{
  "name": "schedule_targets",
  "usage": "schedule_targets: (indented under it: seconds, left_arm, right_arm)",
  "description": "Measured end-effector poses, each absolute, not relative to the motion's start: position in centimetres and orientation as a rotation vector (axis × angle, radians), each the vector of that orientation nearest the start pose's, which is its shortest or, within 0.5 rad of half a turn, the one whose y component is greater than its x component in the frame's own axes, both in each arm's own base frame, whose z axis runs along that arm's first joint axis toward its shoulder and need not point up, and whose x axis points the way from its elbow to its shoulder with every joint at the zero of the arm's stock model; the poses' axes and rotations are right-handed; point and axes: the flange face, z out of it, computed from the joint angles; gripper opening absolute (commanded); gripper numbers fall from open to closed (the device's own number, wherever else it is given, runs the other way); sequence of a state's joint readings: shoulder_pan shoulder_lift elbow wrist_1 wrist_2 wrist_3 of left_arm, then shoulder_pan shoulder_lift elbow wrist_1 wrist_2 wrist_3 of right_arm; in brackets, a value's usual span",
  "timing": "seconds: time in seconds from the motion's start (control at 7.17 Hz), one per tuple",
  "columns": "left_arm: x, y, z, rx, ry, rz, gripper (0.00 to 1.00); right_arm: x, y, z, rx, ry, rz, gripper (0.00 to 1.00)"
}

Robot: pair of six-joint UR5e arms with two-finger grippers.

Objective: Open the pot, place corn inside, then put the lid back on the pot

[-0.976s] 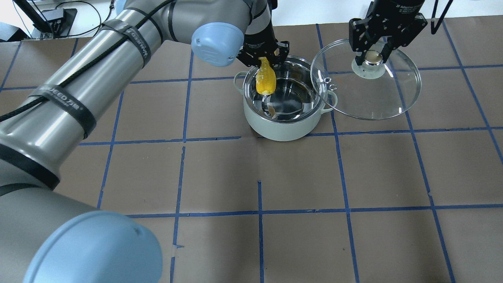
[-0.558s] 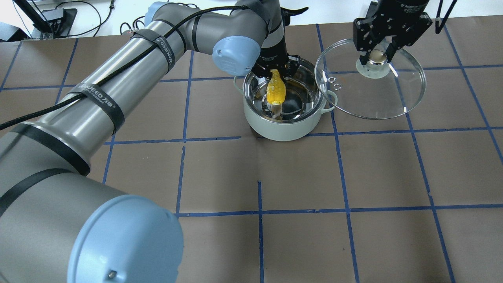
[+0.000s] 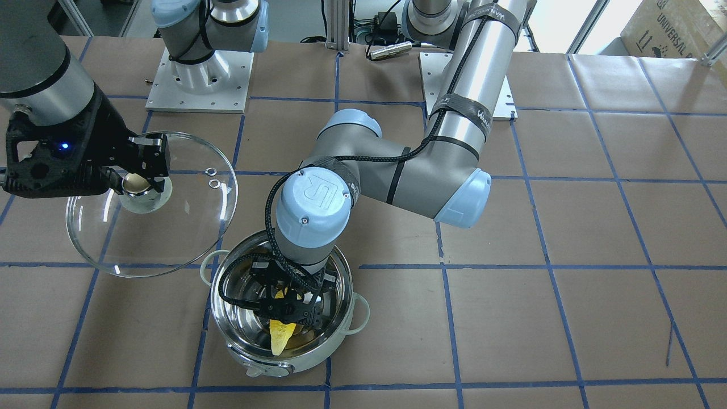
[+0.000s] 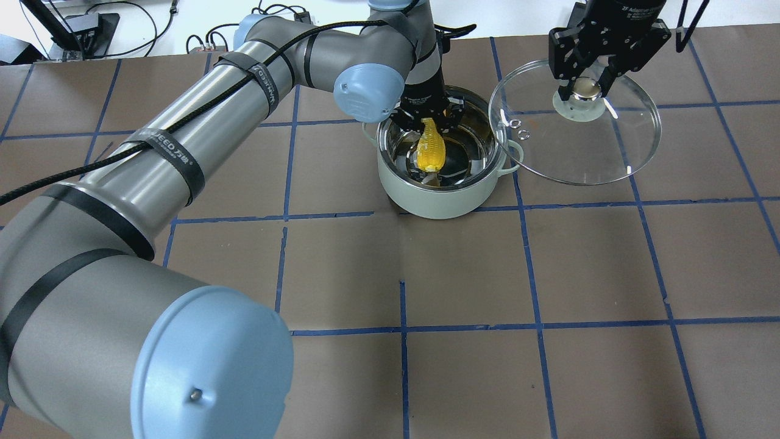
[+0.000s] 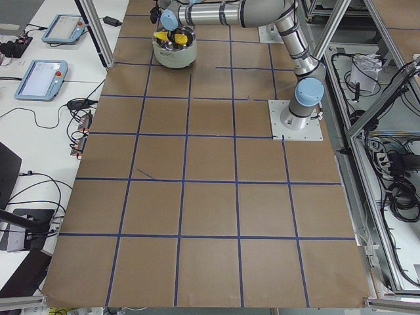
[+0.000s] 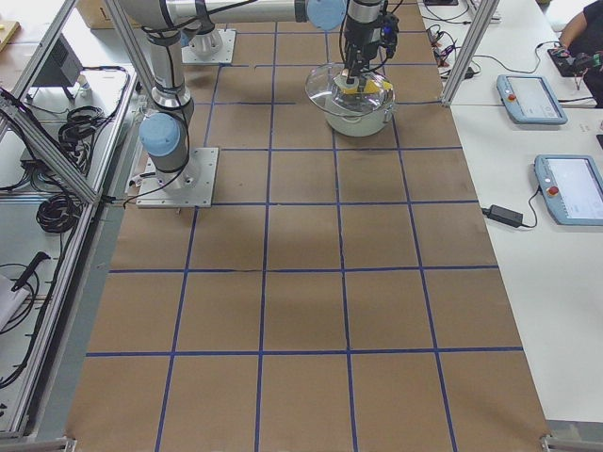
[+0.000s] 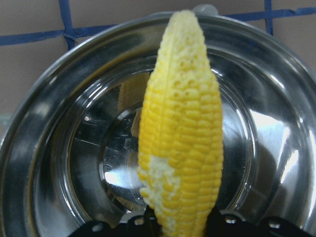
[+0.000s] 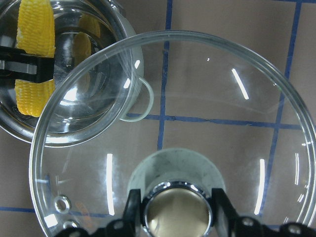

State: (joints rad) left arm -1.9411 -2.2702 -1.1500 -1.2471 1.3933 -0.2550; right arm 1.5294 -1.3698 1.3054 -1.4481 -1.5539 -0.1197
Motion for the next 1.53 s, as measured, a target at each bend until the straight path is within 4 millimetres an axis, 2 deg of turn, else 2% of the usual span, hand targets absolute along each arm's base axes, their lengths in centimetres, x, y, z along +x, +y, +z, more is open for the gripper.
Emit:
schedule_targets:
  seconds: [0.14, 0.42, 0.7, 0.98, 1.12, 1.25, 1.39, 1.53]
  left_arm:
    - [-41.4, -64.8, 28.3, 0.198, 3.317, 0.03, 1.0]
    - [-41.3, -64.7, 28.0, 0.197, 3.316, 0.041, 1.0]
    - [-41.1, -64.9, 28.6, 0.195, 3.318, 0.028, 1.0]
    - [-40.7, -64.9, 30.3, 0.187, 3.322, 0.006, 1.0]
    - [-39.6, -65.0, 31.9, 0.167, 3.324, -0.017, 1.0]
    - [-36.8, -65.5, 34.6, 0.112, 3.328, -0.041, 1.0]
    - [-32.8, -65.5, 38.0, 0.036, 3.327, -0.036, 1.0]
    - [-29.7, -64.7, 41.0, -0.025, 3.313, -0.013, 1.0]
  right_arm:
    - [11.1, -57.5, 49.9, -0.121, 3.116, 0.089, 0.33]
    - [11.1, -57.5, 49.8, -0.121, 3.116, 0.09, 0.33]
    - [11.1, -57.5, 49.8, -0.121, 3.116, 0.092, 0.33]
    - [11.2, -57.5, 49.8, -0.121, 3.114, 0.093, 0.33]
    - [11.5, -57.4, 50.0, -0.122, 3.11, 0.085, 0.33]
    - [12.1, -57.3, 50.3, -0.126, 3.105, 0.074, 0.33]
    - [12.9, -57.4, 50.2, -0.138, 3.102, 0.063, 0.33]
    - [13.9, -57.6, 50.0, -0.159, 3.1, 0.046, 0.33]
